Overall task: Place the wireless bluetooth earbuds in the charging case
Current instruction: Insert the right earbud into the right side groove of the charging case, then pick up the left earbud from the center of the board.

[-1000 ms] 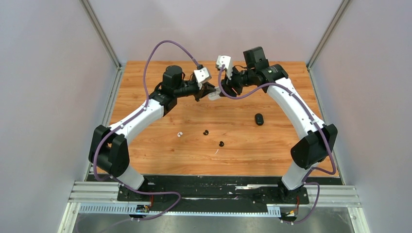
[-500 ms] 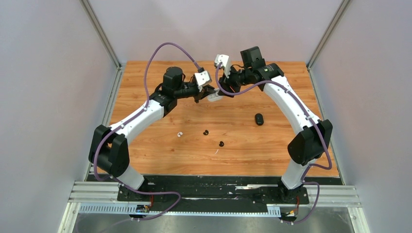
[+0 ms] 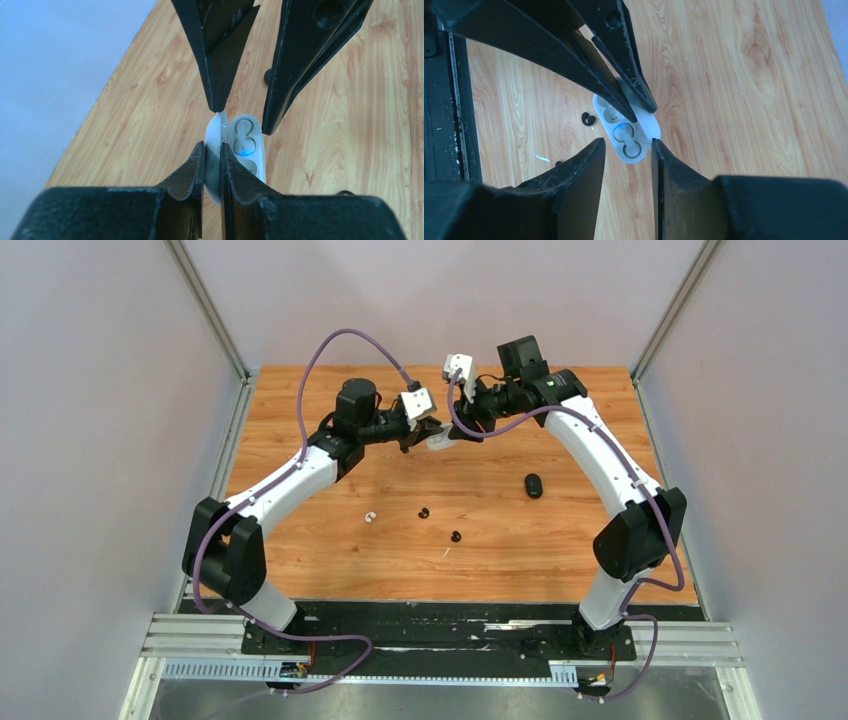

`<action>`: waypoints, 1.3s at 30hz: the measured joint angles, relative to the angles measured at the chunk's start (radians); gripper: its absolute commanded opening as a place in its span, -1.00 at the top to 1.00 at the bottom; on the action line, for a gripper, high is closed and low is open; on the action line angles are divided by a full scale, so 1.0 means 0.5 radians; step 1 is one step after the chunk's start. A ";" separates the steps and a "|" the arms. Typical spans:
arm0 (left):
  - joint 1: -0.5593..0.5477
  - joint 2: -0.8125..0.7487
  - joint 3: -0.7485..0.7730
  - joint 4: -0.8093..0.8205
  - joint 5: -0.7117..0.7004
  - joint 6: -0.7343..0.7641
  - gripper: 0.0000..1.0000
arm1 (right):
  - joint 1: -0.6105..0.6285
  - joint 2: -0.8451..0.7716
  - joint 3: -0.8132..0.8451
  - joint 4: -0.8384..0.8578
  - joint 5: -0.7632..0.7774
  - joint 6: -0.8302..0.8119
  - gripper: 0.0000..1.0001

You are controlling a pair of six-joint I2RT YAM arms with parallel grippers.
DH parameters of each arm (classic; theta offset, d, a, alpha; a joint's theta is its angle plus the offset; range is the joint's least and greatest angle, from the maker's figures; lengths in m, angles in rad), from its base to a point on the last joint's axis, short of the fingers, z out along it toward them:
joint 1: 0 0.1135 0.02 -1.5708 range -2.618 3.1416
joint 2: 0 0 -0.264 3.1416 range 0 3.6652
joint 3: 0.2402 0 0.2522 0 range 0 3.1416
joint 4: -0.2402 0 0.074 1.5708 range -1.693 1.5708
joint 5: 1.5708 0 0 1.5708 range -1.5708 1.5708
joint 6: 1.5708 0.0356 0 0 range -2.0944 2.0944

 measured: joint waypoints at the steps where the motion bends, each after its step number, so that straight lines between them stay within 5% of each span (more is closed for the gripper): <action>1: 0.000 0.000 0.000 -0.001 0.001 0.000 1.00 | 0.000 -0.005 0.000 -0.002 -0.005 -0.019 0.38; 8: -0.002 0.000 0.000 0.000 -0.001 0.001 1.00 | -0.011 -0.083 -0.005 -0.009 -0.025 -0.110 0.56; 17: 0.027 -0.078 -0.016 -0.136 -0.076 0.066 1.00 | -0.120 -0.159 -0.140 0.241 -0.072 0.151 0.37; 23: 0.265 -0.316 -0.121 -0.332 -0.198 0.033 1.00 | -0.156 -0.136 -0.304 0.370 -0.229 0.284 0.21; 31: 0.616 -0.648 -0.278 -0.608 -0.431 -0.056 1.00 | 0.018 0.323 -0.230 0.444 -0.390 0.227 0.21; 39: 0.728 -0.890 -0.356 -0.811 -0.578 -0.201 1.00 | 0.230 0.741 -0.011 0.378 -0.370 0.067 0.25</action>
